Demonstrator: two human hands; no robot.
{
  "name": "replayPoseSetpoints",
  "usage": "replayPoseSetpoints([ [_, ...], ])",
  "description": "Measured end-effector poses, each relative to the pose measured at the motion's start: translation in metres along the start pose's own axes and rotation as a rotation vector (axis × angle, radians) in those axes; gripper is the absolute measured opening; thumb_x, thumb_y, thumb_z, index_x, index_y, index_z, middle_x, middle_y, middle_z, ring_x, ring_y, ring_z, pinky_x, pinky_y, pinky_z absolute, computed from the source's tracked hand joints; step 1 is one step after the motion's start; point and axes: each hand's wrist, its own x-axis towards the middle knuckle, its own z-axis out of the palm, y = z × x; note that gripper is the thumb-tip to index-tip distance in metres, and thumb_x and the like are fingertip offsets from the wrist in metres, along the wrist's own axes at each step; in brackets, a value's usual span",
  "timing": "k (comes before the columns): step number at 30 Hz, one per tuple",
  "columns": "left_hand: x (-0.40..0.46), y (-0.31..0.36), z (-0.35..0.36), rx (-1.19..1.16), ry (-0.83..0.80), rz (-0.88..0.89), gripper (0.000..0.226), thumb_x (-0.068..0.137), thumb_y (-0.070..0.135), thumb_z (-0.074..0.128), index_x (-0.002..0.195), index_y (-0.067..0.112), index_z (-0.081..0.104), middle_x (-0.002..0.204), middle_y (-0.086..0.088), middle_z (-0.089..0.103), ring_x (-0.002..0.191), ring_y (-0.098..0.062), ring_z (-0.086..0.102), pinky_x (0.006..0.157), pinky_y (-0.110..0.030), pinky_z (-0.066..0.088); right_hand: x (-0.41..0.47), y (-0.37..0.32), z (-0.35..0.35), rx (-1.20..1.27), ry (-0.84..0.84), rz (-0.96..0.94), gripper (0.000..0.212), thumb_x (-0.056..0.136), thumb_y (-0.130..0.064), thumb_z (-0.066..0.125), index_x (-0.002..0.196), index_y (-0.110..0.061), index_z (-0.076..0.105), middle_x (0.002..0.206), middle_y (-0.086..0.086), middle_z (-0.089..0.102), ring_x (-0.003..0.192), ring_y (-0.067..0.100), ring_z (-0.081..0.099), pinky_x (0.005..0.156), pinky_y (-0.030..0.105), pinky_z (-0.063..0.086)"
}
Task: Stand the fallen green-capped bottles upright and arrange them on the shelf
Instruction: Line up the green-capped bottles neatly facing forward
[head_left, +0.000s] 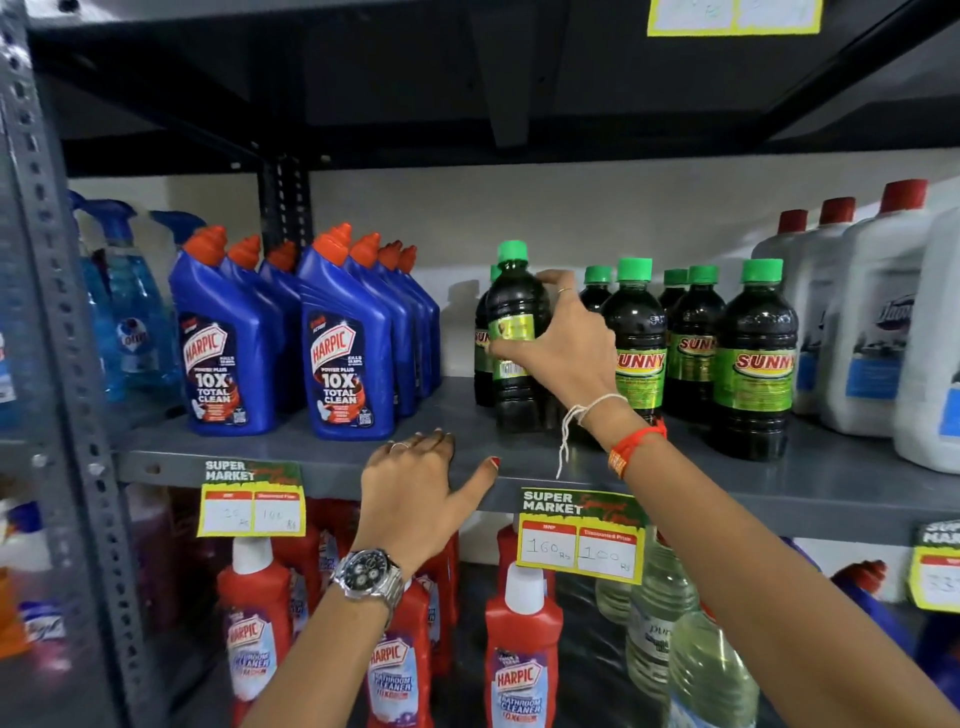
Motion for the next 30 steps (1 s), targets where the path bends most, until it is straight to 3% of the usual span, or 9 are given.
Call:
replayPoseSetpoints([
  [3,0.001,-0.001,-0.001,-0.005,-0.013,0.01,0.077,0.076,0.07,0.02,0.108,0.015,0.064,0.112,-0.002,0.067,0.102,-0.018,0.061,0.084,-0.032,0.045,-0.008,0.0,0.004,0.18,0.039,0.018,0.078,0.048,-0.047,0.076,0.114,-0.031,0.038,0.066,-0.02,0.047,0.059,0.01,0.049,0.057,0.023,0.034],
  [5,0.0,-0.001,-0.001,-0.009,-0.018,0.009,0.077,0.075,0.07,0.02,0.108,0.016,0.063,0.113,-0.002,0.067,0.102,-0.018,0.06,0.084,-0.032,0.045,-0.018,0.004,0.011,0.225,0.006,-0.023,0.079,0.049,-0.045,0.077,0.114,-0.033,0.035,0.07,-0.02,0.05,0.064,0.01,0.054,0.062,0.023,0.037],
  [9,0.0,0.0,-0.001,-0.019,-0.003,0.003,0.071,0.077,0.068,0.026,0.106,0.016,0.064,0.114,-0.001,0.067,0.102,-0.018,0.059,0.084,-0.031,0.044,-0.03,0.011,0.02,0.292,-0.026,-0.055,0.083,0.054,-0.04,0.078,0.121,-0.032,0.03,0.085,-0.009,0.061,0.078,0.018,0.063,0.071,0.028,0.046],
  [12,0.001,0.0,-0.001,-0.016,-0.007,0.005,0.071,0.077,0.068,0.025,0.106,0.016,0.063,0.113,-0.001,0.067,0.101,-0.019,0.059,0.083,-0.032,0.043,-0.032,0.013,0.02,0.316,-0.038,-0.02,0.093,0.052,-0.044,0.081,0.126,-0.026,0.029,0.099,-0.007,0.055,0.091,0.015,0.056,0.077,0.025,0.042],
  [15,0.001,-0.001,0.0,-0.017,-0.009,0.01,0.073,0.077,0.068,0.023,0.109,0.016,0.062,0.116,-0.002,0.066,0.104,-0.019,0.059,0.085,-0.032,0.043,-0.037,0.016,0.021,0.147,-0.092,0.074,0.121,0.045,-0.06,0.079,0.138,-0.009,0.02,0.131,0.015,0.047,0.12,0.029,0.048,0.093,0.033,0.042],
  [17,0.001,-0.001,0.0,-0.017,-0.012,0.014,0.073,0.077,0.068,0.023,0.11,0.016,0.062,0.118,-0.002,0.065,0.106,-0.018,0.058,0.087,-0.032,0.042,-0.04,0.016,0.021,0.058,-0.139,0.114,0.125,0.045,-0.064,0.077,0.137,-0.001,0.021,0.128,0.02,0.051,0.119,0.033,0.05,0.091,0.038,0.045],
  [23,0.001,-0.003,0.002,-0.042,-0.026,0.03,0.075,0.077,0.068,0.023,0.121,0.017,0.057,0.131,0.001,0.056,0.119,-0.015,0.05,0.097,-0.031,0.037,-0.023,0.021,0.016,0.326,-0.348,0.261,0.095,0.053,-0.035,0.086,0.128,-0.01,0.034,0.091,-0.013,0.052,0.091,0.01,0.051,0.076,0.019,0.041],
  [27,0.0,-0.004,0.001,-0.05,-0.045,0.034,0.078,0.077,0.07,0.021,0.125,0.017,0.053,0.135,0.0,0.053,0.123,-0.015,0.047,0.101,-0.032,0.034,-0.017,0.031,0.007,0.683,-0.595,0.364,0.064,0.067,-0.005,0.076,0.121,-0.01,0.042,0.105,0.006,0.064,0.101,0.02,0.06,0.083,0.029,0.051],
  [30,0.0,-0.004,0.002,-0.055,-0.046,0.035,0.079,0.077,0.07,0.02,0.125,0.017,0.053,0.135,0.0,0.053,0.123,-0.015,0.047,0.102,-0.032,0.034,-0.016,0.032,0.005,0.677,-0.687,0.352,0.052,0.072,-0.01,0.071,0.117,-0.013,0.045,0.102,0.005,0.065,0.102,0.021,0.061,0.077,0.029,0.051],
])
